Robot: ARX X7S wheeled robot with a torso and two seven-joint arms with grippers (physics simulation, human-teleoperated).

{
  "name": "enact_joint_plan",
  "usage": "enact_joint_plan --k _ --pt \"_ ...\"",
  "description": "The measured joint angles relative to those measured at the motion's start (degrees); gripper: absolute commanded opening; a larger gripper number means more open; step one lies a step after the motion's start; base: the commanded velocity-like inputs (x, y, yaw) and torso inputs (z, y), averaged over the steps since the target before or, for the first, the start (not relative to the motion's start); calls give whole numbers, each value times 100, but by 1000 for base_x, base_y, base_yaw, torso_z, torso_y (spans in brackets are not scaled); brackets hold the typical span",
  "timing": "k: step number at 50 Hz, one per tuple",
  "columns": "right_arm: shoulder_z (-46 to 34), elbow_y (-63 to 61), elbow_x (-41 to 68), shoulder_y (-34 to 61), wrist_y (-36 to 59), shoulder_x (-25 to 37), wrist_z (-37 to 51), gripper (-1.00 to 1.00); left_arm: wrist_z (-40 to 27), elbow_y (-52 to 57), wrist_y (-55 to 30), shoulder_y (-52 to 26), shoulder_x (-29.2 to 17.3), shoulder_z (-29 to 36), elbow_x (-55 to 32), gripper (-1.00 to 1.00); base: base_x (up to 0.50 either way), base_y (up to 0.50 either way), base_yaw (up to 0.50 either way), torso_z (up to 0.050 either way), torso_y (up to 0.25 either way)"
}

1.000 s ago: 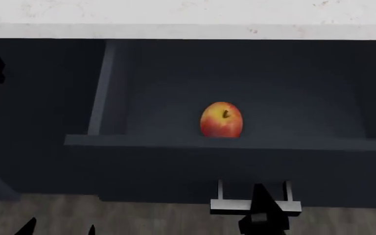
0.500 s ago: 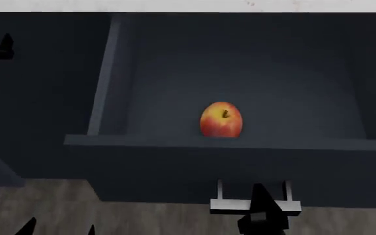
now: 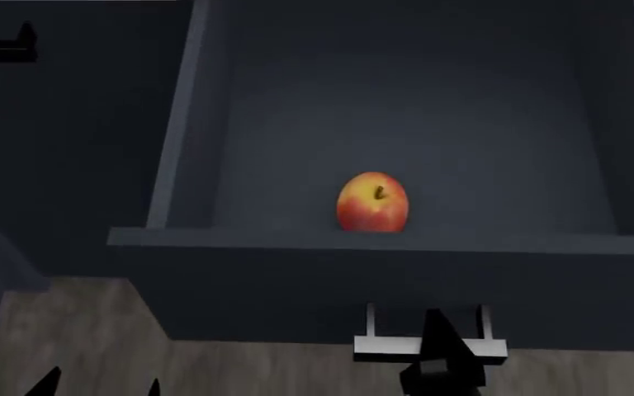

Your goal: Open the right drawer.

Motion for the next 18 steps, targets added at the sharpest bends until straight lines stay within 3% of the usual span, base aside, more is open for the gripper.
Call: enact_joint_plan --k 18 --pt "-12 -35 -47 -7 10 12 -74 -100 -36 37 -22 -1 -20 23 -8 100 -149 0 0 1 0"
